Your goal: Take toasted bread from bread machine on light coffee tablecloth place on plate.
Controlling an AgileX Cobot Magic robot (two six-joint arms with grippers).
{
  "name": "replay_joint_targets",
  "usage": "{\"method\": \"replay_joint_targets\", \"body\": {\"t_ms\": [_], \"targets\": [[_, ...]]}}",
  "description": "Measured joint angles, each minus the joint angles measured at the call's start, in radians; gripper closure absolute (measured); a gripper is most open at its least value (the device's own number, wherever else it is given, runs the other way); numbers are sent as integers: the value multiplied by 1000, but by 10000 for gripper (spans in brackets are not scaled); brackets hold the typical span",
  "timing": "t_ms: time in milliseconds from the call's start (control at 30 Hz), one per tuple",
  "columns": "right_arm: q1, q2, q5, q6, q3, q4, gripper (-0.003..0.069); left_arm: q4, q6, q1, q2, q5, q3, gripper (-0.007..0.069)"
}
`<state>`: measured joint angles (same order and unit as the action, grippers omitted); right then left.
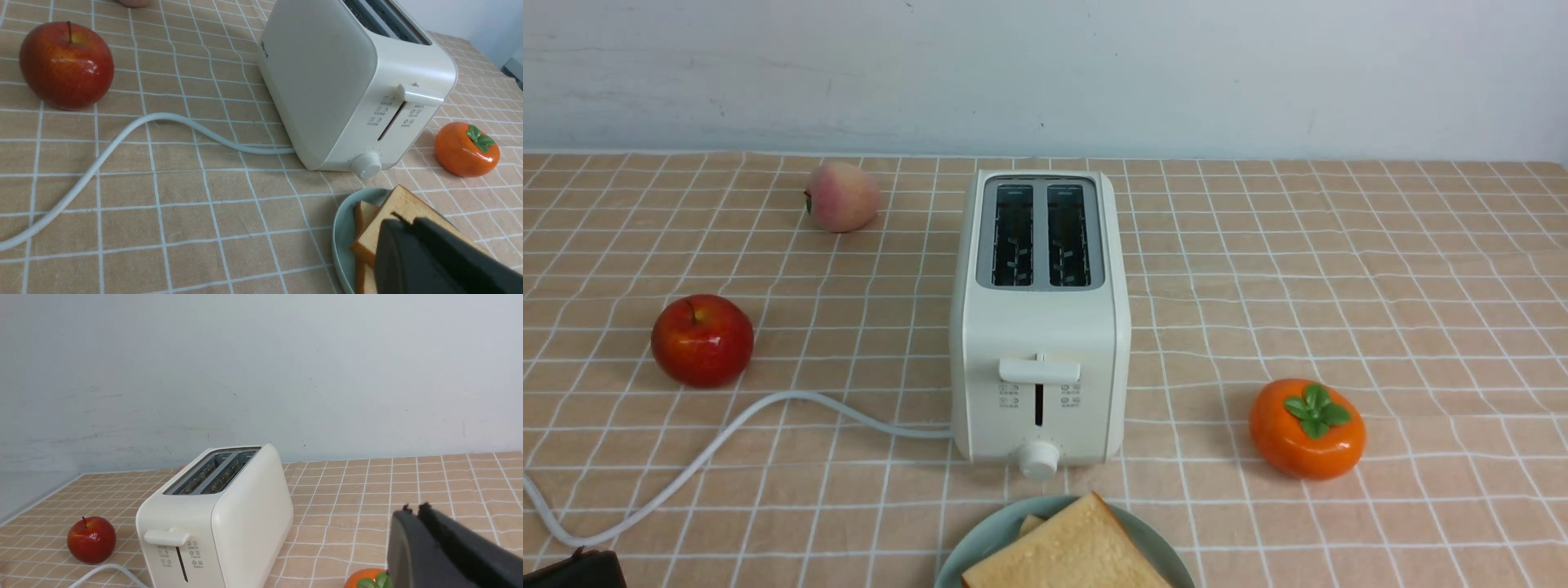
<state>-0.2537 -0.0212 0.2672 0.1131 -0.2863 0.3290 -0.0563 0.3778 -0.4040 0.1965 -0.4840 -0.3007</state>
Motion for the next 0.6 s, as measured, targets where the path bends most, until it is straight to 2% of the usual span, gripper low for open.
{"method": "replay_joint_targets", "body": {"t_ms": [300,433,500,600], "targets": [[0,0,-3,0,0,0,629,0,-30,29,-37,14,65,601],[0,0,-3,0,0,0,626,-31,-73,168,-138,63,161,596],[0,0,-3,0,0,0,626,-40,-77,276,-198,106,239,593],[0,1,-2,0,0,1,625,-41,-78,348,-207,133,313,588]]}}
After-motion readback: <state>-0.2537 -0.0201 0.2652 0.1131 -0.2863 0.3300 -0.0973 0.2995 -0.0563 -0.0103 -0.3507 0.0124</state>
